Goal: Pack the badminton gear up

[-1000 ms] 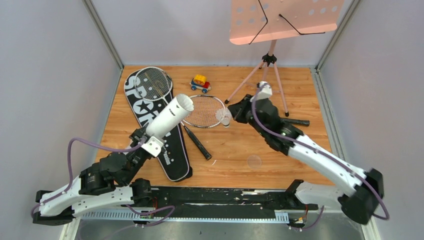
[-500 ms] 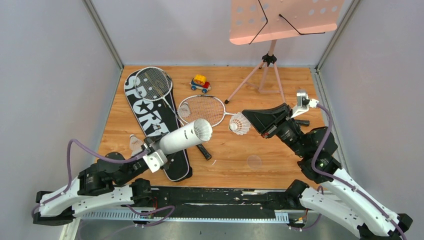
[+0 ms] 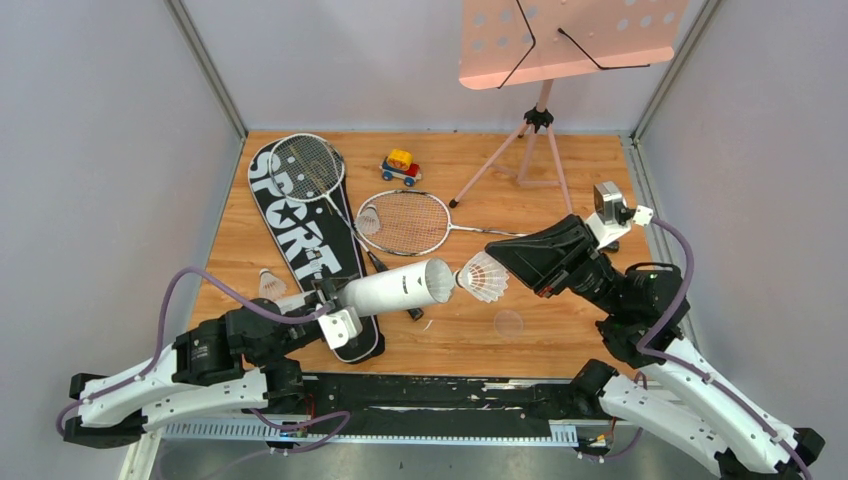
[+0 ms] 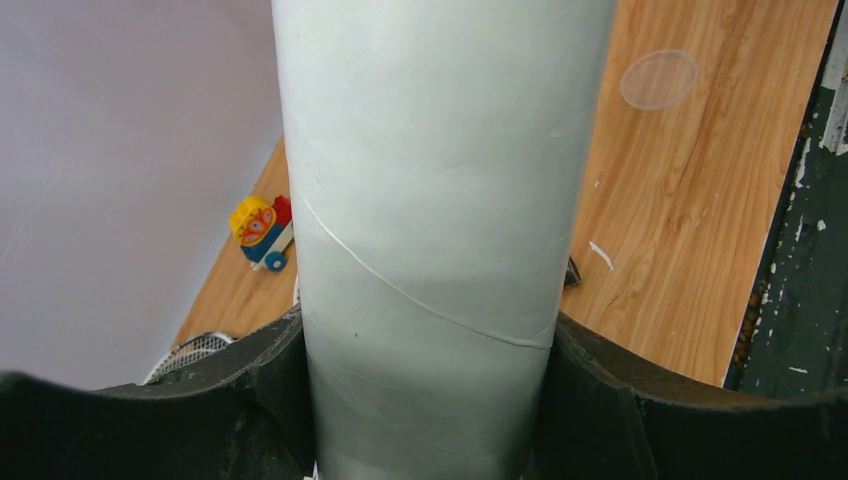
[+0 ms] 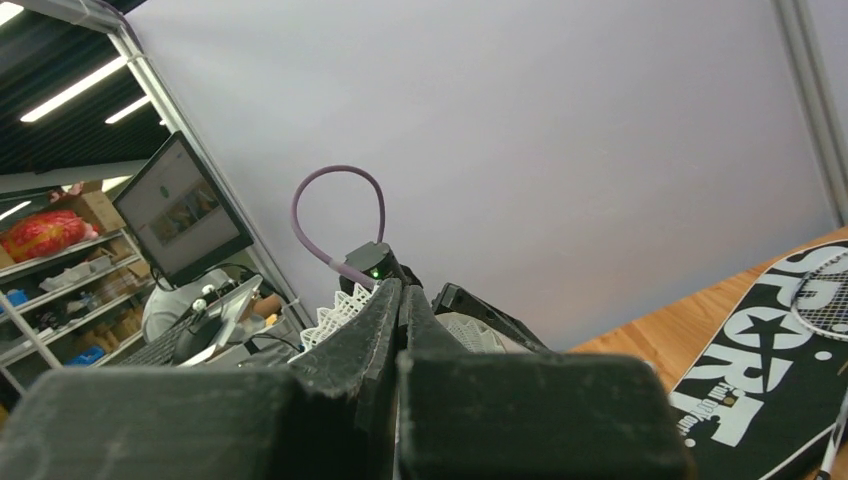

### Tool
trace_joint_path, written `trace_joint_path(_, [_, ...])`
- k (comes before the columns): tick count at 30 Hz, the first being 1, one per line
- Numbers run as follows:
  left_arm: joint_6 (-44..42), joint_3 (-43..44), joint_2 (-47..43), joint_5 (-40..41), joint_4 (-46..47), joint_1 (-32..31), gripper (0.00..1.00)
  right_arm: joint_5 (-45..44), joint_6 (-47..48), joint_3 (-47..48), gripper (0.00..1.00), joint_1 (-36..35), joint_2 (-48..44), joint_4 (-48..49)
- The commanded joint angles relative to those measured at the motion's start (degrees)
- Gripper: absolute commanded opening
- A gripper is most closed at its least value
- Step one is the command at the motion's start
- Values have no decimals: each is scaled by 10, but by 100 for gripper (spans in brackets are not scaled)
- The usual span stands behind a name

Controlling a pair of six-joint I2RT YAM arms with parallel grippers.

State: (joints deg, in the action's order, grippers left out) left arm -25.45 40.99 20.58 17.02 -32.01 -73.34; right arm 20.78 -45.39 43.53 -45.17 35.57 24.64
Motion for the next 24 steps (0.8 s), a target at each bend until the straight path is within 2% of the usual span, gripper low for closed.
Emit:
trace_joint_path(1, [0,6,3,-9,28,3,59,46,-24,13,0,0,29,61])
trace_joint_path(14, [2,5,-3,-11,32,3,59,31,-52,-22,1,-16,96,132])
trace_joint_path(19, [2,3,-5,-8,32,3,59,6,-46,-33,17,-23,90,99])
trace_joint_path(24, [2,3,-5,-6,32,3,59,-8,-26,-34,47,-28,73,29])
